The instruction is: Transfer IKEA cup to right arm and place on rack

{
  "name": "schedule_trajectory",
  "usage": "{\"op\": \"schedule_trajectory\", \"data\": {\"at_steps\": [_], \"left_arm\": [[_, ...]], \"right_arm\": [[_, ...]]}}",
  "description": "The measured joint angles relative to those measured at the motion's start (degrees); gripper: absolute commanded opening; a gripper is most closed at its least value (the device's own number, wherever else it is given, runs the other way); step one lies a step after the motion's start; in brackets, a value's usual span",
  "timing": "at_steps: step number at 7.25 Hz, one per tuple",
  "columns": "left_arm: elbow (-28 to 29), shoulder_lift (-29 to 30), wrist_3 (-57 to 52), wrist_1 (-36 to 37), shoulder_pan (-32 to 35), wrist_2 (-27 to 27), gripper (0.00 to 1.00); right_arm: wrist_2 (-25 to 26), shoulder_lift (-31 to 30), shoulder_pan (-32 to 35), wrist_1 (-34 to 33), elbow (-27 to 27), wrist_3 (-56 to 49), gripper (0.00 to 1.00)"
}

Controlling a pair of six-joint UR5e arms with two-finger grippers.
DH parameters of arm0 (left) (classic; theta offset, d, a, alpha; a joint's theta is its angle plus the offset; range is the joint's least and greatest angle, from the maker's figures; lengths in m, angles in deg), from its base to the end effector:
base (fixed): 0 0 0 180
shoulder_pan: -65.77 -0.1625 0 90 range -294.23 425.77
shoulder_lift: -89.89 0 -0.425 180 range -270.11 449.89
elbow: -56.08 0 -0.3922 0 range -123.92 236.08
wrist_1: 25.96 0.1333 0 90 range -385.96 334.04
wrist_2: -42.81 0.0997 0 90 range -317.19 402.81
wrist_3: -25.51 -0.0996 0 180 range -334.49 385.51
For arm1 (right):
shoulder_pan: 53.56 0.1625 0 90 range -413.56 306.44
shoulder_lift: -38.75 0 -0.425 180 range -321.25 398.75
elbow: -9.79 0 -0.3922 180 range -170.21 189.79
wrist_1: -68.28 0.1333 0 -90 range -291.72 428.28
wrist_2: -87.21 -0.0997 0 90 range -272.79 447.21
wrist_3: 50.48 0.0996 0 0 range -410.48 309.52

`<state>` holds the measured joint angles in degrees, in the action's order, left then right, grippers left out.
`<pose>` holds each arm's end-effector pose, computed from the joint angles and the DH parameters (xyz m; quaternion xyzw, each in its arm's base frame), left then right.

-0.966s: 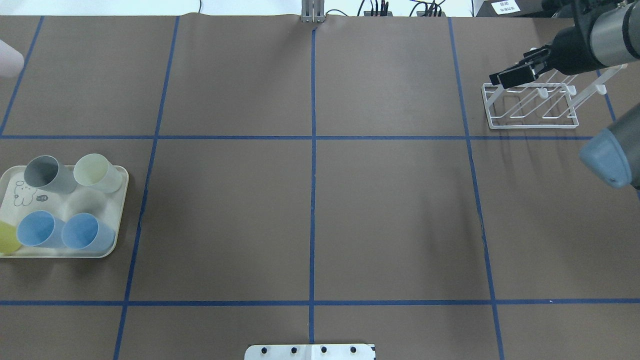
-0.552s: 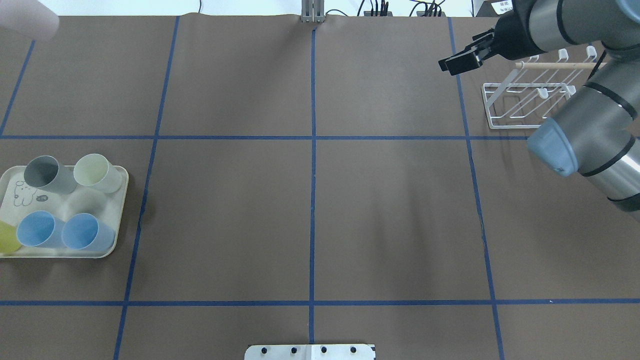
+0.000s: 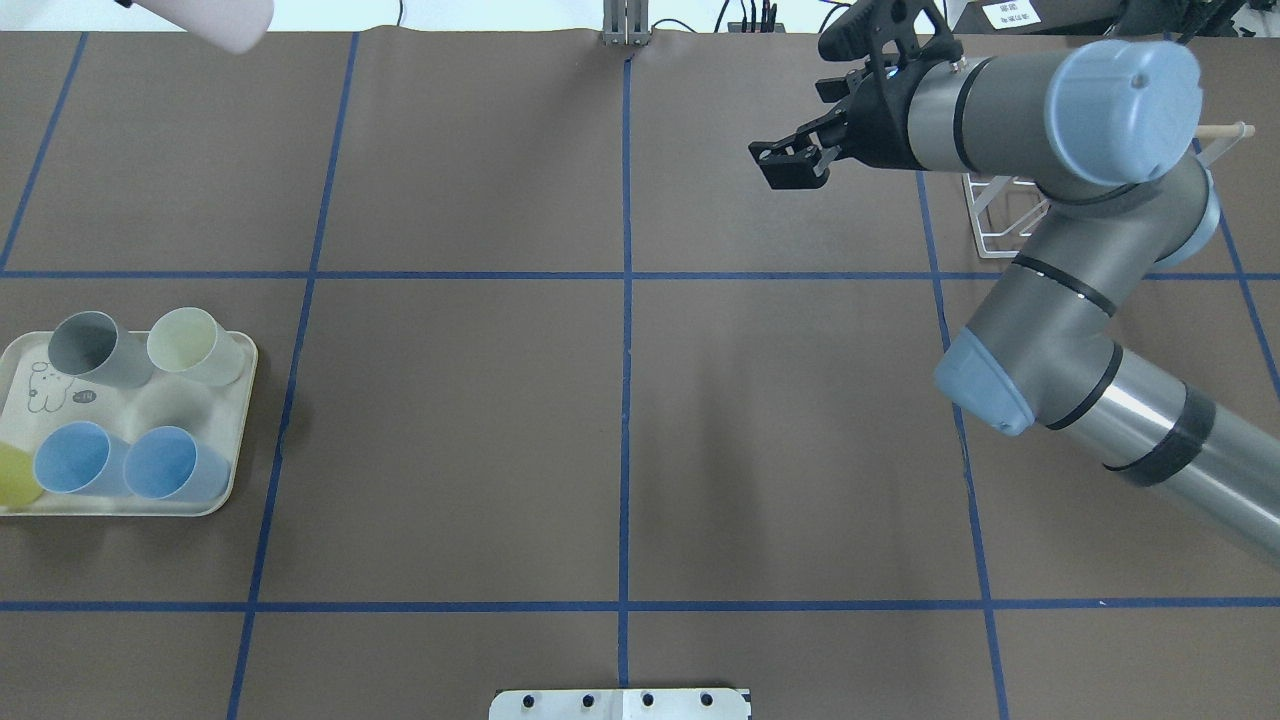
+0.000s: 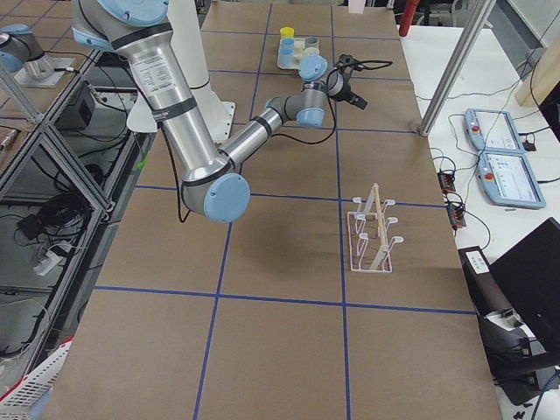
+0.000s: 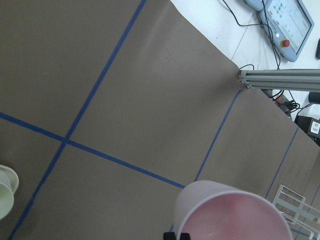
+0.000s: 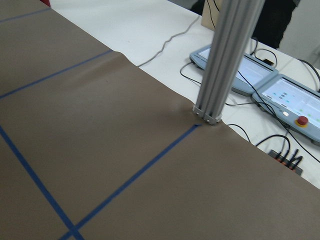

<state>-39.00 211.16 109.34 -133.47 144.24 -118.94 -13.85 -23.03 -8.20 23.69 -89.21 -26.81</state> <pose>0.0861 -0.6157 0.2312 -0.1392 0.6231 -0.2119 0.7399 -0.3565 -0.5235 0.2134 0.5031 -0.4288 -0.1986 0.7235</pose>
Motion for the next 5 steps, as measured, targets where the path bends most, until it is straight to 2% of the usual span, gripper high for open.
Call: {"op": "schedule_trajectory", "data": {"at_steps": [2, 5], "left_arm": [[-0.33, 2.73, 7.0, -2.39, -4.29, 0.04, 0.0], [-0.47, 7.57, 17.08, -4.62, -11.39, 1.79, 0.0]], "right_arm": [[1.83, 2.65, -3.73, 5.59, 1.93, -0.35, 0.98], [9.88, 3.84, -10.36, 12.89, 2.7, -3.34, 0.98]]}}
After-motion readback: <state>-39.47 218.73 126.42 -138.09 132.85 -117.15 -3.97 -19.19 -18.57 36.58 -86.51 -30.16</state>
